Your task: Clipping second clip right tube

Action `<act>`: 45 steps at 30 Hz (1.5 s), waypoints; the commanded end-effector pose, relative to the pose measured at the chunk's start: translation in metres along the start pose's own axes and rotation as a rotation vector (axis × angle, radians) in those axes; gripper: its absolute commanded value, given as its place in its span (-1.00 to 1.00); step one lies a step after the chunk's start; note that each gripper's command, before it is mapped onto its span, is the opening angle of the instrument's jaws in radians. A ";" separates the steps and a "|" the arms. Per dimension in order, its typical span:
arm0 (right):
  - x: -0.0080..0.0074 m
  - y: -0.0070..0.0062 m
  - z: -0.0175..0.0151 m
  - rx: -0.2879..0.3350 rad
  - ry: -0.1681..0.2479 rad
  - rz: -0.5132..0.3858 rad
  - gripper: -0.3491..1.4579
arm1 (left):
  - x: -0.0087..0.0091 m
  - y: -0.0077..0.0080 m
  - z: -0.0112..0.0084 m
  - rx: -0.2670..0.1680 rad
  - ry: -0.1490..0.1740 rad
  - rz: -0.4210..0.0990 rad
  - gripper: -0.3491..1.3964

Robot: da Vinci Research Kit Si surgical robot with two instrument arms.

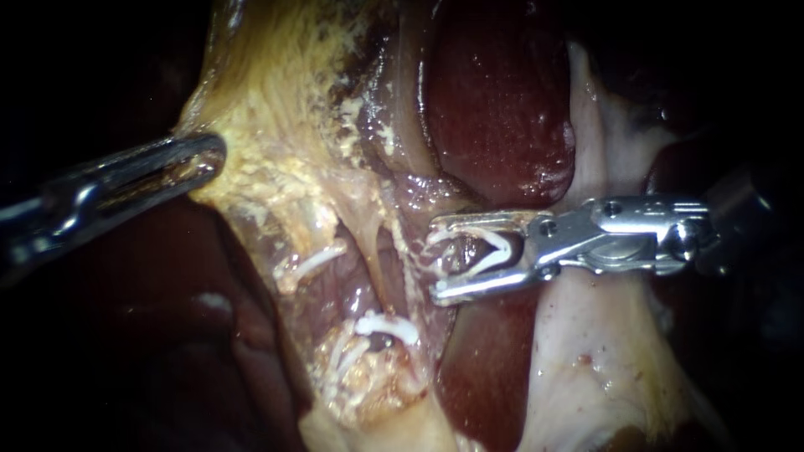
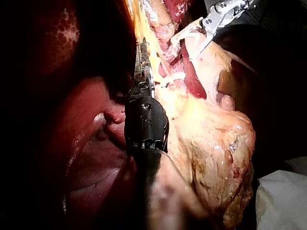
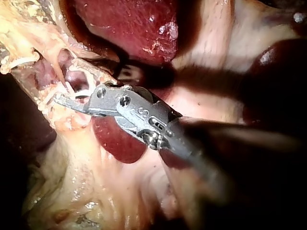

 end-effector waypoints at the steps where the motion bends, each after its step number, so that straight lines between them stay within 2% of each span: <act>1: -0.0005 0.0001 0.0006 0.002 -0.001 0.009 -0.06 | 0.0000 0.0000 0.0000 0.000 0.000 0.000 -1.00; 5: -0.0018 0.0004 0.0026 0.011 0.000 0.045 -0.07 | 0.0000 0.0000 0.0000 0.003 0.001 0.000 -1.00; 12: -0.0049 0.0015 0.0057 0.022 -0.026 0.090 -0.07 | 0.0000 -0.0001 0.0000 0.005 0.001 0.000 -1.00; 17: -0.0061 0.0017 0.0075 0.043 -0.033 0.122 -0.07 | 0.0000 -0.0002 -0.0001 0.004 0.001 -0.001 -1.00; 27: -0.0063 0.0010 0.0096 0.091 -0.039 0.164 -0.12 | 0.0000 -0.0002 -0.0001 0.004 0.001 -0.001 -1.00; 45: -0.0063 0.0011 0.0088 0.097 -0.037 0.171 -0.20 | 0.0000 -0.0002 -0.0002 0.004 0.001 -0.001 -1.00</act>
